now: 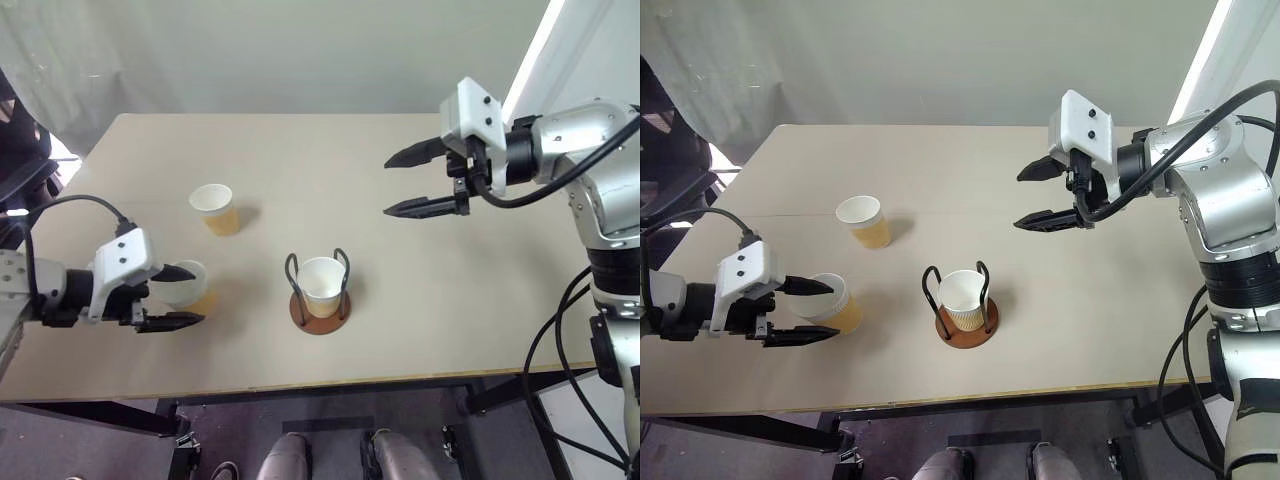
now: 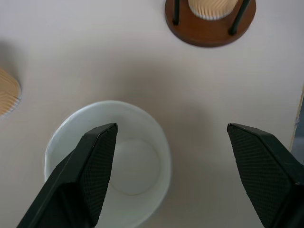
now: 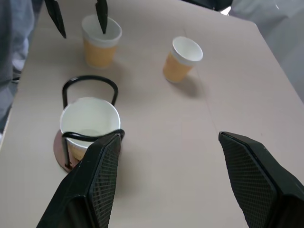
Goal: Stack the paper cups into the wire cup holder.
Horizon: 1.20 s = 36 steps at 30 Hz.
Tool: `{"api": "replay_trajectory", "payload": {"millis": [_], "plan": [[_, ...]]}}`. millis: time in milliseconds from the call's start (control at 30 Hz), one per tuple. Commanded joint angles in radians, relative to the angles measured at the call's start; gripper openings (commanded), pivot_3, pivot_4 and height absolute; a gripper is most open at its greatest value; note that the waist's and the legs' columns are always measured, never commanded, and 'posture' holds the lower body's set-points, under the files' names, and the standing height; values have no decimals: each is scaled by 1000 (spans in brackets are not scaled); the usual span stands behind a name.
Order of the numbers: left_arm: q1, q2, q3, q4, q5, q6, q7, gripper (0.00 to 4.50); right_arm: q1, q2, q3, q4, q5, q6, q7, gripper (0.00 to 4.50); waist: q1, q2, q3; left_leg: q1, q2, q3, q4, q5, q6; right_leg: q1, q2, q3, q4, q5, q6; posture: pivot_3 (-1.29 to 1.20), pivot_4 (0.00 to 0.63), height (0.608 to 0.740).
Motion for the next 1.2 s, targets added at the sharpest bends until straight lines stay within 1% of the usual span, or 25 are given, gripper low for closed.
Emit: {"api": "replay_trajectory", "payload": {"millis": [33,167,267,300,433,500,567,633,700,733,800,867,900,933,1000,1067,1100,1200], "plan": [[-22,-1,14,1,11,-16,-13,3965,-10,-17,-25,-28,0,-3,-8,3369,0,0,0,0,0,0,0,0,0,0,0,0,0,0,0,0,150,740],[12,-4,13,-21,12,-1,-37,3965,-10,-16,-24,-27,-2,-4,-10,3369,0,0,0,0,0,0,1,0,1,0,0,0,0,0,-1,0,150,740],[36,-11,-27,-27,63,-33,-28,3360,-12,-12,-21,-24,-5,-5,-14,3424,-1,0,0,0,0,0,1,1,1,0,0,0,1,-1,-1,0,150,740],[34,-16,-43,-18,85,-47,-17,3042,-13,-11,-20,-23,-6,-5,-15,3424,-1,0,0,1,0,0,1,1,2,0,0,0,1,0,-1,0,150,740],[-25,-37,-121,70,212,-151,38,1528,-12,-12,-20,-24,-10,-5,-21,3424,0,0,0,2,0,0,1,2,2,1,0,0,3,0,-1,0,150,740],[-54,-48,-140,108,250,-198,50,794,-12,-13,-20,-24,-10,-4,-23,3424,0,0,0,2,0,0,2,3,3,1,0,0,3,0,-1,0,150,740],[-136,-78,-171,176,304,-285,78,80,-8,-19,-21,-26,-14,-3,-28,3424,3,0,0,2,0,0,2,3,3,1,0,0,3,0,-1,0,150,740],[-219,-99,-193,226,335,-352,77,32,-6,-26,-22,-29,-19,-2,-33,3424,7,-1,0,2,0,0,2,3,3,1,0,-1,4,0,-1,0,150,740],[-297,-119,-194,246,314,-370,49,32,-8,-31,-27,-29,-20,1,-35,3424,8,-1,0,1,0,0,3,4,3,1,0,-1,4,1,0,0,150,740],[-342,-122,-194,238,282,-365,6,32,-7,-38,-30,-28,-23,0,-34,3424,8,-1,0,1,0,0,3,4,3,1,0,-1,3,1,0,0,150,740],[-492,-141,-193,180,146,-261,-114,32,-4,-61,-37,-24,-31,-3,-32,3424,13,-1,0,-1,0,0,4,4,3,1,0,-1,3,2,2,0,150,740],[-640,-151,-201,121,-19,-96,-254,32,2,-80,-44,-28,-31,-3,-30,3424,15,-2,-1,-5,0,-1,6,4,4,-1,0,-3,1,6,9,0,150,740],[-706,-149,-214,104,-100,-17,-307,32,6,-87,-47,-33,-28,0,-29,3424,15,-2,-1,-6,0,-2,8,4,4,0,0,-3,1,8,12,0,150,740],[-748,-144,-224,96,-153,34,-336,32,8,-91,-48,-37,-26,2,-29,3424,14,-2,-1,-7,0,-1,9,3,5,0,-1,-3,0,8,12,0,150,740],[-839,-128,-280,100,-253,89,-352,32,17,-105,-54,-47,-25,8,-32,3424,12,-1,-1,-7,-1,-1,10,2,6,0,-1,-2,-1,9,13,0,150,740],[-941,-100,-406,113,-333,82,-352,32,38,-143,-76,-58,-29,14,-40,3424,8,-1,-1,-5,-1,0,10,1,7,1,-1,-1,-2,9,14,0,150,740],[-982,-90,-465,126,-358,72,-352,32,47,-159,-85,-64,-31,18,-45,3424,9,0,0,-5,-1,-1,10,1,7,2,-1,-1,-2,9,15,0,150,740],[-1084,-79,-640,186,-374,-11,-352,32,73,-194,-106,-89,-31,33,-62,3424,9,1,1,-4,-1,-1,11,2,7,2,-1,-1,-1,9,16,0,150,740]]}}
